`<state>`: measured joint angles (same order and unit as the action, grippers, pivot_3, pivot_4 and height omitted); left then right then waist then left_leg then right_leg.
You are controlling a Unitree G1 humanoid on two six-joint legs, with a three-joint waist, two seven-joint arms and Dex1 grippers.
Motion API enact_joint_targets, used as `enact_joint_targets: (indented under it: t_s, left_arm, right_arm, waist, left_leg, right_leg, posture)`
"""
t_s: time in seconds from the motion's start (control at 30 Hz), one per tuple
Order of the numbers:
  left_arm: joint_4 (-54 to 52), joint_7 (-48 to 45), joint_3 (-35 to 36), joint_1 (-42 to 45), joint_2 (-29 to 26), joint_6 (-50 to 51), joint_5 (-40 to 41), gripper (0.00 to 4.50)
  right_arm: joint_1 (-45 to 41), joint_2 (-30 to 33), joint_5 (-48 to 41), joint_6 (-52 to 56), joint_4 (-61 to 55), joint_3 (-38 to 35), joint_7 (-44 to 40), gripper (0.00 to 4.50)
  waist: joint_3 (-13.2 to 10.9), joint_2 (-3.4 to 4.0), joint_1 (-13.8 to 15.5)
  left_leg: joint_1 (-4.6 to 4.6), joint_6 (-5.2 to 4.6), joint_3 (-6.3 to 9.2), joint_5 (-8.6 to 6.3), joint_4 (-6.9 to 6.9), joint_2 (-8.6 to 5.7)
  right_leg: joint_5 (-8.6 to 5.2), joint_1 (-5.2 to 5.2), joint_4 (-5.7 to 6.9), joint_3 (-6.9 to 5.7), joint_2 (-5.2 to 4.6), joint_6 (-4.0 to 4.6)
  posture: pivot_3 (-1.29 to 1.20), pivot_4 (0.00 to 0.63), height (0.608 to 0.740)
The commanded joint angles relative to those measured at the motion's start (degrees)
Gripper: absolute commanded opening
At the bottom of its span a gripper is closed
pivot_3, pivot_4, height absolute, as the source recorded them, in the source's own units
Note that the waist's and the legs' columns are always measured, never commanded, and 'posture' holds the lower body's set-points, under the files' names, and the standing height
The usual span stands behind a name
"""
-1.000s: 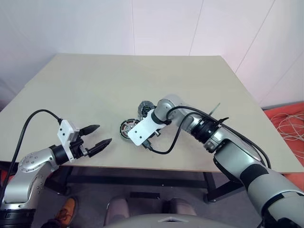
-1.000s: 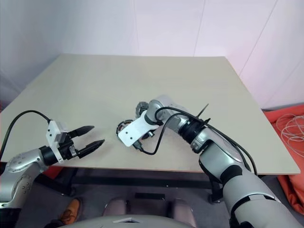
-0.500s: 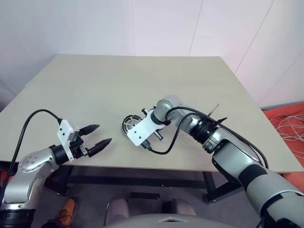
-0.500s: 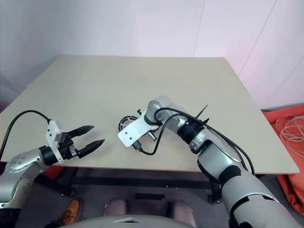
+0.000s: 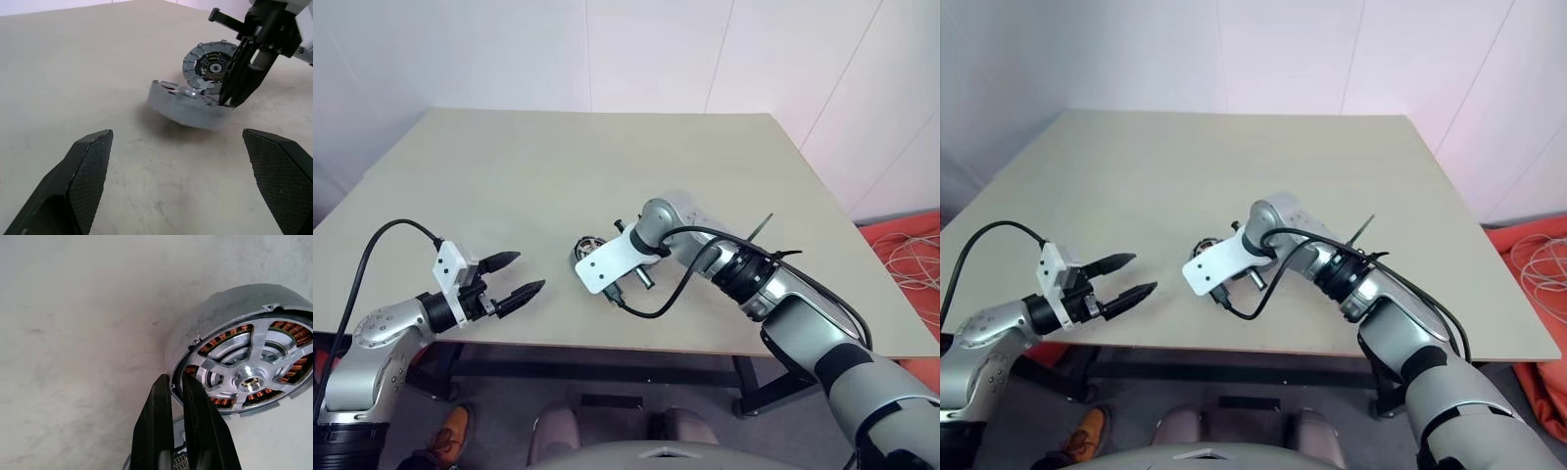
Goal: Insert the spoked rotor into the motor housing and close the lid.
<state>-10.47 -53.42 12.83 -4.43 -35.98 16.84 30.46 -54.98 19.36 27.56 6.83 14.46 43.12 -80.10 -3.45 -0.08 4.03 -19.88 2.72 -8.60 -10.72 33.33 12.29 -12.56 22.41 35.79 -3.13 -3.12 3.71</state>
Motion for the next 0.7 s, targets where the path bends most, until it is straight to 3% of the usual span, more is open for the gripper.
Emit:
enact_joint_targets:
  t_s: [0.03, 0.3, 0.7]
  left_arm:
    - [-0.10, -0.41, -0.19, 1.29, -0.23, -0.59, -0.12, 4.50]
    - [0.34, -0.41, -0.78, 1.66, -0.27, -0.69, -0.36, 4.50]
    - [-0.14, 0.14, -0.60, 1.05, -0.17, -0.68, -0.35, 4.50]
  right_arm:
    - [-1.69, 1.28, -0.87, 1.73, -5.92, -3.25, -0.67, 0.01]
    - [-0.85, 3.33, -1.48, 5.04, -10.41, -2.83, -2.09, 0.01]
    - [-0.82, -0.98, 0.35, 8.68, -3.92, -1.09, 1.42, 0.01]
  waist:
    - [0.00, 0.00, -0.01]
    - [0.00, -0.01, 0.00]
    - [0.00, 0.00, -0.02]
  left_leg:
    - [0.00, 0.00, 0.00, 0.00, 0.00, 0.00]
    - [0.03, 0.01, 0.00, 0.00, 0.01, 0.01]
    - [0.11, 0.02, 0.00, 0.01, 0.02, 0.01]
  right_leg:
    - [0.00, 0.00, 0.00, 0.00, 0.00, 0.00]
    - [0.00, -0.01, 0.02, 0.00, 0.00, 0.00]
    - [0.00, -0.08, 0.03, 0.00, 0.00, 0.00]
  posture:
    - [0.00, 0.000, 0.740]
    - [0.00, 0.000, 0.740]
    - [0.00, 0.000, 0.740]
